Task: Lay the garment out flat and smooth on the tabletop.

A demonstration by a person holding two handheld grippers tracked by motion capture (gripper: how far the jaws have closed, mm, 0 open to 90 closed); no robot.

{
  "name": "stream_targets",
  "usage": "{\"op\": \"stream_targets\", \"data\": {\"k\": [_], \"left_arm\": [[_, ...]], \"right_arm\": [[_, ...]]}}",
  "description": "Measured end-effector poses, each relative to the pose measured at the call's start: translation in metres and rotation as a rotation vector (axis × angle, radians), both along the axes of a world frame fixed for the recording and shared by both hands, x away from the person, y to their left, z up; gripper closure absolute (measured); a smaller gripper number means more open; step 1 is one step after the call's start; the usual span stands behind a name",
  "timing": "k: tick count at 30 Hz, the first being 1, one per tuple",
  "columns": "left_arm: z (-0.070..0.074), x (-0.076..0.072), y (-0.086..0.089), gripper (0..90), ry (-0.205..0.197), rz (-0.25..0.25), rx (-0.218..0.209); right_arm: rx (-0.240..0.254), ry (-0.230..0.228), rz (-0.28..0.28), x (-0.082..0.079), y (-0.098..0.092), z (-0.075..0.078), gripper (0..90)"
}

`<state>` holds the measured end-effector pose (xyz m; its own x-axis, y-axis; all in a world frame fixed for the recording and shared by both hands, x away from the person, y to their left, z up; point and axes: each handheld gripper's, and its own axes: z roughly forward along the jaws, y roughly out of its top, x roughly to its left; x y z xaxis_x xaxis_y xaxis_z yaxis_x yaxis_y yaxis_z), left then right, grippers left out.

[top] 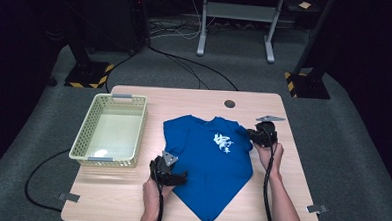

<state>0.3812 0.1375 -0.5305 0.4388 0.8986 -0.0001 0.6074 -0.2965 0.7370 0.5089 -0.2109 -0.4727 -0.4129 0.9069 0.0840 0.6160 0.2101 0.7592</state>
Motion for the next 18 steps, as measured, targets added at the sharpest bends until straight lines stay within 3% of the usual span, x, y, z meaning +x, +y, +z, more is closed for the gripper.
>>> {"op": "stream_targets", "data": {"k": [18], "left_arm": [[0.0,0.0,0.0,9.9,0.0,0.0,0.0]], "right_arm": [[0.02,0.028,-0.055,0.004,-0.019,-0.008,86.4]]}}
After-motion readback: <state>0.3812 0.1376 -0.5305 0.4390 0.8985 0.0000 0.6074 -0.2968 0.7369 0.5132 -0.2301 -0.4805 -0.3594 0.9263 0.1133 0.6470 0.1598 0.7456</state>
